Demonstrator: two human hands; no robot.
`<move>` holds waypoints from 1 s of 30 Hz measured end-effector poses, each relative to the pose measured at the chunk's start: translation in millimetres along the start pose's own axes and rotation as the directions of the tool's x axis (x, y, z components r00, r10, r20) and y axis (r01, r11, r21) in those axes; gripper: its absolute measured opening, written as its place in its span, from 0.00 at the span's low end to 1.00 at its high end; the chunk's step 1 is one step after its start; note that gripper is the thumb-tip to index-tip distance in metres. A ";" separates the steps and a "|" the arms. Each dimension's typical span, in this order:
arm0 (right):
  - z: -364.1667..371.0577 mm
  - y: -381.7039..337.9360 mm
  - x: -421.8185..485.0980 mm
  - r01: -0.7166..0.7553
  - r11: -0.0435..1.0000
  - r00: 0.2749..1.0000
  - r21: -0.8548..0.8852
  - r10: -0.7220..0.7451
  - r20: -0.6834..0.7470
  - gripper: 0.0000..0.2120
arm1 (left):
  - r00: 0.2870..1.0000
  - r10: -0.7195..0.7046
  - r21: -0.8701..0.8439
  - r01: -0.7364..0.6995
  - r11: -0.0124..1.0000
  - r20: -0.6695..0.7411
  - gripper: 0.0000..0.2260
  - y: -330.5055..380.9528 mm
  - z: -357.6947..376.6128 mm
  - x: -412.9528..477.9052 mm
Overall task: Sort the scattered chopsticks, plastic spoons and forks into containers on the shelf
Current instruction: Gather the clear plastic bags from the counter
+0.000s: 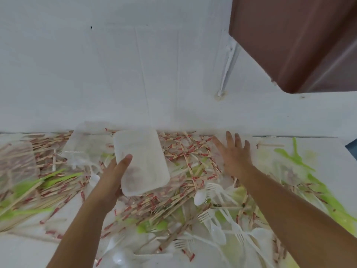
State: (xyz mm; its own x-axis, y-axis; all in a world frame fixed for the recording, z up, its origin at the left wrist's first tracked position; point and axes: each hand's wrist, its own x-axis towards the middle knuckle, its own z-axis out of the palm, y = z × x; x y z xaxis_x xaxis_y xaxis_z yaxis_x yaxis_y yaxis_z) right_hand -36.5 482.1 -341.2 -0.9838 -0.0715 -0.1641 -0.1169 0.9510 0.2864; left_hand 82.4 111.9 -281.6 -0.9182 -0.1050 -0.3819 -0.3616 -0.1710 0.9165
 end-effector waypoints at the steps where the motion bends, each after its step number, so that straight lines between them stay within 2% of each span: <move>1: 2.5 1.6 1.9 0.025 0.999 0.999 -0.020 -0.026 -0.045 0.58 | 1.000 -0.008 -0.022 0.008 1.000 -0.009 0.26 -1.6 6.0 -1.0; 2: 4.1 3.7 2.9 0.048 0.998 0.996 -0.038 -0.050 -0.078 0.55 | 1.000 -0.011 -0.039 0.011 0.999 -0.005 0.29 -2.5 12.7 -3.6; 4: 7.4 10.0 2.9 0.076 0.997 0.990 -0.030 -0.079 -0.118 0.50 | 1.000 0.006 -0.048 -0.006 0.999 0.008 0.27 -5.5 25.1 -10.4; 7: -3.9 27.1 -8.6 0.066 0.993 0.964 0.099 -0.038 -0.262 0.48 | 0.999 0.029 -0.025 -0.028 0.999 0.038 0.26 -11.0 42.9 -21.7; 9: -23.2 39.9 -26.5 0.119 0.960 0.895 0.254 0.006 -0.445 0.48 | 0.998 0.051 -0.021 -0.050 0.999 0.038 0.28 -15.3 51.6 -28.1; 10: -33.5 44.9 -38.4 0.193 0.912 0.837 0.361 0.038 -0.545 0.48 | 0.997 0.076 -0.012 -0.076 0.997 0.026 0.26 -17.6 55.0 -31.3; 11: -43.9 48.8 -50.6 0.290 0.822 0.783 0.491 0.091 -0.616 0.47 | 0.994 0.104 0.005 -0.104 0.995 0.016 0.25 -18.3 58.2 -35.7; 13: -64.0 50.9 -72.2 0.460 0.523 0.721 0.718 0.252 -0.645 0.43 | 0.989 0.146 0.067 -0.147 0.987 0.030 0.26 -18.7 66.2 -42.8; 14: -75.3 48.1 -80.4 0.494 0.320 0.727 0.809 0.358 -0.586 0.39 | 0.986 0.164 0.107 -0.167 0.980 0.031 0.26 -20.8 68.6 -45.0; 15: -87.0 42.9 -86.7 0.479 0.050 0.778 0.876 0.438 -0.451 0.33 | 0.984 0.175 0.132 -0.179 0.975 0.037 0.25 -22.1 72.3 -48.2; 16: -96.4 36.3 -90.5 0.369 -0.266 0.870 0.891 0.437 -0.230 0.28 | 0.982 0.183 0.149 -0.189 0.971 0.050 0.23 -23.5 75.9 -50.9; 17: -105.8 27.7 -93.3 0.177 -0.546 0.957 0.819 0.290 -0.013 0.25 | 0.981 0.185 0.156 -0.193 0.969 0.065 0.22 -23.2 80.5 -54.4; 18: -114.2 16.6 -96.8 -0.047 -0.697 0.991 0.715 0.059 0.122 0.22 | 0.980 0.183 0.162 -0.193 0.968 0.076 0.21 -23.8 85.1 -57.5; 19: -121.8 2.6 -102.0 -0.243 -0.714 0.969 0.657 -0.147 0.199 0.20 | 0.981 0.172 0.168 -0.186 0.968 0.092 0.21 -22.9 88.6 -61.7; 20: -125.7 -12.6 -108.2 -0.354 -0.630 0.935 0.691 -0.251 0.249 0.17 | 0.979 0.159 0.186 -0.180 0.966 0.124 0.20 -21.2 91.0 -66.4; 21: -125.1 -27.7 -114.6 -0.364 -0.493 0.929 0.790 -0.256 0.268 0.15 | 0.971 0.174 0.198 -0.205 0.958 0.163 0.19 -18.6 92.5 -73.4; 22: -117.4 -39.9 -116.2 -0.289 -0.316 0.955 0.903 -0.166 0.248 0.15 | 0.959 0.201 0.214 -0.243 0.946 0.201 0.18 -19.3 88.4 -77.6; 23: -112.1 -50.8 -118.8 -0.176 -0.097 0.984 0.980 -0.047 0.172 0.14 | 0.953 0.220 0.250 -0.270 0.930 0.209 0.18 -20.1 85.1 -80.5; 24: -108.0 -59.0 -120.9 -0.072 0.115 0.997 0.991 0.009 0.071 0.12 | 0.956 0.188 0.237 -0.241 0.941 0.227 0.19 -24.0 77.2 -86.0; 25: -104.2 -65.8 -121.6 -0.016 0.269 1.000 0.963 0.005 0.015 0.10 | 0.955 0.171 0.231 -0.228 0.946 0.241 0.21 -31.7 69.8 -81.5; 26: -105.8 -70.2 -123.6 -0.019 0.333 1.000 0.943 -0.015 0.025 0.13 | 0.965 0.163 0.261 -0.215 0.941 0.206 0.23 -44.3 59.8 -69.3; 27: -106.4 -74.7 -125.8 -0.060 0.320 0.996 0.945 -0.040 0.077 0.16 | 0.973 0.146 0.215 -0.183 0.959 0.180 0.25 -59.3 48.7 -65.7; 29: -106.6 -86.7 -130.1 -0.170 0.202 0.970 0.965 -0.137 0.199 0.27 | 0.976 0.106 0.170 -0.138 0.976 0.189 0.23 -75.1 24.0 -54.8; 30: -107.8 -95.4 -134.6 -0.241 0.110 0.947 0.964 -0.189 0.258 0.28 | 0.980 0.091 0.130 -0.115 0.985 0.174 0.21 -76.8 17.3 -58.3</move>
State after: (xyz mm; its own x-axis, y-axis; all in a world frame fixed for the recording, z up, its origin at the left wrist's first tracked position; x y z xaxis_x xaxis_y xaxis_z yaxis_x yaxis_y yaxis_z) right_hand 92.5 368.6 -244.7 -0.8749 -0.1700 -0.4535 0.3550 0.4121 -0.8391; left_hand 160.9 148.1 -327.7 -0.9615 0.0523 -0.2699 -0.2716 -0.0286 0.9620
